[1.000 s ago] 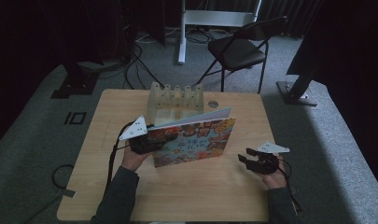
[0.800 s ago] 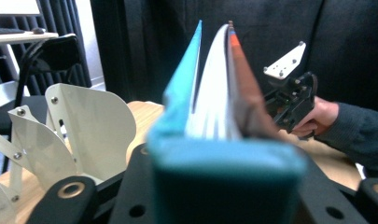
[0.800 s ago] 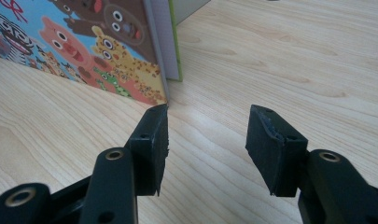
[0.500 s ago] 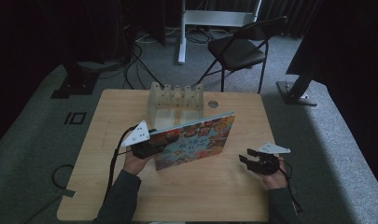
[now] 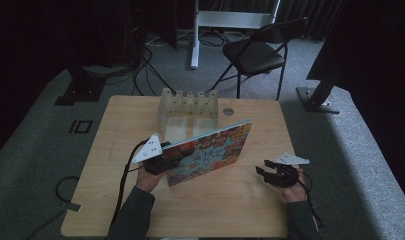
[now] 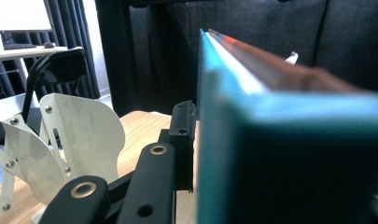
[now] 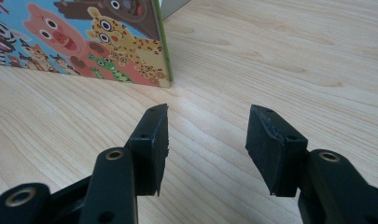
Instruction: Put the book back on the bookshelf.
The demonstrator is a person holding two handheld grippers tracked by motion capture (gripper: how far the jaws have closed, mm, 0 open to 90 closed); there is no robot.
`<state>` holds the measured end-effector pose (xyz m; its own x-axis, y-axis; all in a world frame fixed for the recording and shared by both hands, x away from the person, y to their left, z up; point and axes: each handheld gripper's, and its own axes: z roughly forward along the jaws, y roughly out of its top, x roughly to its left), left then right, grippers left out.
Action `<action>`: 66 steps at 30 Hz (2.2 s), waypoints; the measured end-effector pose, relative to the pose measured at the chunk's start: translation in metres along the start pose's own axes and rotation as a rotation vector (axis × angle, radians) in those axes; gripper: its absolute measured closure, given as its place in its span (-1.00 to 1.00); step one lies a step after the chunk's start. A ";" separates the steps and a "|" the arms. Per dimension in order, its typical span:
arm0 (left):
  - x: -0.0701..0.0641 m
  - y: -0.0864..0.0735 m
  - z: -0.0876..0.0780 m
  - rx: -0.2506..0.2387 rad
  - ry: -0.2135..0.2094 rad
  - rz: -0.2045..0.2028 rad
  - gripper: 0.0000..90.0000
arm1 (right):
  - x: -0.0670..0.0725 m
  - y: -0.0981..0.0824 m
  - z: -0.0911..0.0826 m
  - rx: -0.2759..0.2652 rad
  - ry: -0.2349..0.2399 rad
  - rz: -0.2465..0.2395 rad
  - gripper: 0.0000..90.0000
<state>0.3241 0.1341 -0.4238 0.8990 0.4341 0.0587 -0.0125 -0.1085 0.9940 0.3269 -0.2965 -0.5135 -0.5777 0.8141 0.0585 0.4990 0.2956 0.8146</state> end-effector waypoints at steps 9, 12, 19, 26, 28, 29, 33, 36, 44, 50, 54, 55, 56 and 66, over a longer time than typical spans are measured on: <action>0.000 0.000 0.000 -0.002 0.003 0.001 0.73 | -0.004 -0.004 0.002 0.009 -0.003 0.015 0.07; -0.001 -0.001 0.001 -0.008 0.009 -0.002 0.74 | -0.006 -0.006 0.004 0.014 -0.010 0.021 0.07; -0.004 -0.002 0.002 -0.003 0.017 0.021 0.72 | -0.007 -0.012 0.011 0.053 -0.037 0.014 0.01; -0.008 -0.001 0.004 -0.004 0.019 0.022 0.77 | -0.009 -0.017 0.018 0.089 -0.077 0.001 -0.02; -0.009 -0.002 0.005 -0.007 0.021 0.015 0.78 | -0.010 -0.018 0.019 0.092 -0.081 0.004 -0.05; -0.009 -0.002 0.005 -0.007 0.024 0.015 0.78 | -0.010 -0.019 0.020 0.093 -0.083 0.003 -0.06; -0.012 -0.001 0.005 -0.004 0.027 0.021 0.78 | -0.011 -0.022 0.023 0.110 -0.103 -0.009 -0.09; -0.014 -0.001 0.005 -0.005 0.035 0.017 0.79 | -0.012 -0.024 0.026 0.114 -0.110 -0.009 -0.13; -0.019 -0.001 0.005 -0.004 0.053 0.013 0.79 | -0.016 -0.027 0.025 0.094 -0.115 0.013 -0.17; -0.024 -0.001 0.005 -0.004 0.081 0.018 0.79 | -0.015 -0.028 0.025 0.094 -0.113 0.016 -0.24; -0.027 -0.001 0.005 -0.005 0.103 0.021 0.79 | -0.015 -0.028 0.026 0.096 -0.108 0.014 -0.28; -0.027 -0.001 0.004 -0.004 0.104 0.021 0.79 | -0.015 -0.028 0.026 0.097 -0.107 0.014 -0.28; -0.027 -0.001 0.004 -0.004 0.105 0.020 0.79 | -0.015 -0.028 0.026 0.098 -0.106 0.014 -0.28; -0.031 -0.001 0.001 0.000 0.127 0.018 0.79 | -0.015 -0.028 0.026 0.099 -0.102 0.011 -0.32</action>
<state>0.2969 0.1203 -0.4264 0.8358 0.5421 0.0873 -0.0277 -0.1171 0.9927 0.3385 -0.3038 -0.5520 -0.5055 0.8628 0.0037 0.5690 0.3301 0.7532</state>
